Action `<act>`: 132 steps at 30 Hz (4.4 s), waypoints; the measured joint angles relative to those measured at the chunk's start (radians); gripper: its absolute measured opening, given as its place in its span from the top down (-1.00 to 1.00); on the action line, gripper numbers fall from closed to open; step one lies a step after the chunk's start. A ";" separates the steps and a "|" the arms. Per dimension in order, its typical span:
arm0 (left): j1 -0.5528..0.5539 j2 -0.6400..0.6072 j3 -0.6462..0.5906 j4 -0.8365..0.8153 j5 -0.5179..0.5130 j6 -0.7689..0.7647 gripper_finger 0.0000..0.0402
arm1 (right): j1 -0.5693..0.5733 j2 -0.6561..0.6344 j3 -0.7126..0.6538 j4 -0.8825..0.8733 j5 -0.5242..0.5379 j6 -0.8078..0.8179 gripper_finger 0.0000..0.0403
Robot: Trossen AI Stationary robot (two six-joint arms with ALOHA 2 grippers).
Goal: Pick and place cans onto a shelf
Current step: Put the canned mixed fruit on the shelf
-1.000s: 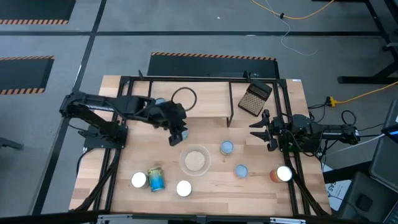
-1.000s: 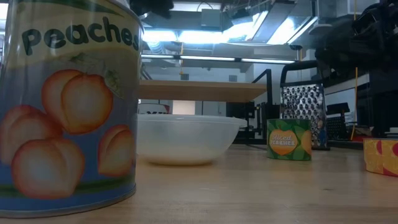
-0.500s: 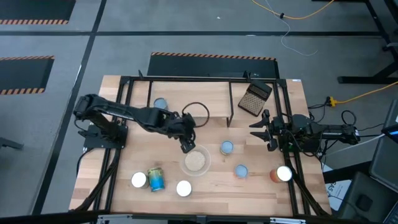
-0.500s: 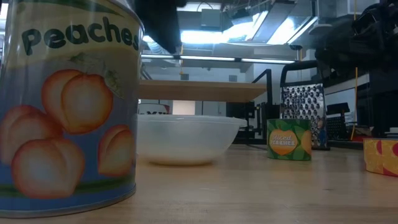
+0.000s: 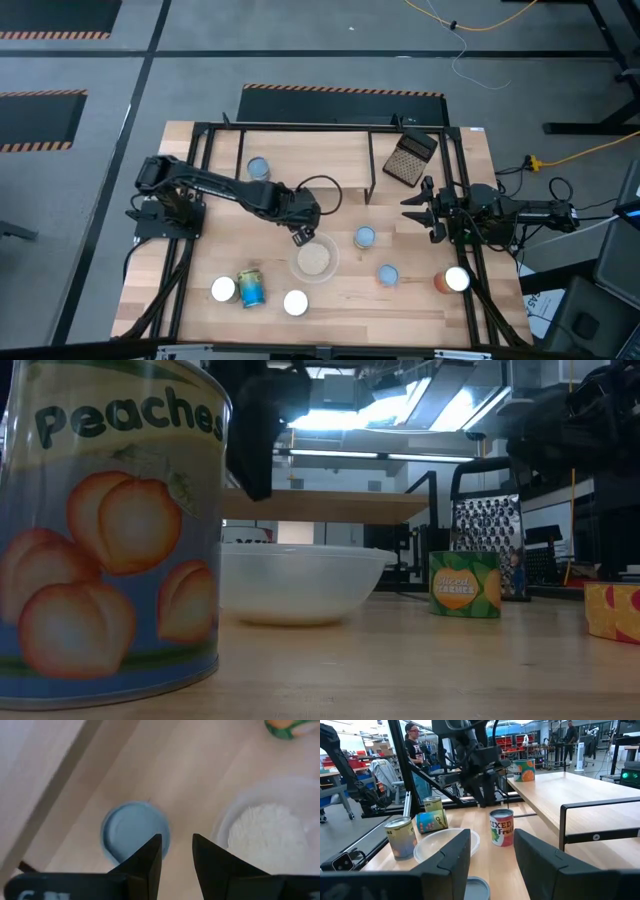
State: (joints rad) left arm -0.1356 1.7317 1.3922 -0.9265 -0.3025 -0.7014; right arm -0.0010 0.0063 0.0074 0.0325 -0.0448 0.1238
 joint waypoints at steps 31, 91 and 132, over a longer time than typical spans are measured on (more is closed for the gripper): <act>-0.001 0.129 0.000 -0.030 -0.056 -0.003 0.51 | 0.000 -0.001 0.000 -0.002 -0.001 0.000 0.23; 0.044 -0.221 0.016 0.054 0.208 0.565 0.96 | 0.000 0.001 0.001 -0.002 -0.001 -0.001 0.23; 0.770 -0.289 0.305 -0.355 0.245 1.153 0.99 | -0.001 0.006 0.001 -0.008 0.018 0.000 0.23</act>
State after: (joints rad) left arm 0.6340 1.4427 1.6977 -1.2812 -0.0572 0.4516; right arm -0.0021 0.0128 0.0086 0.0246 -0.0273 0.1234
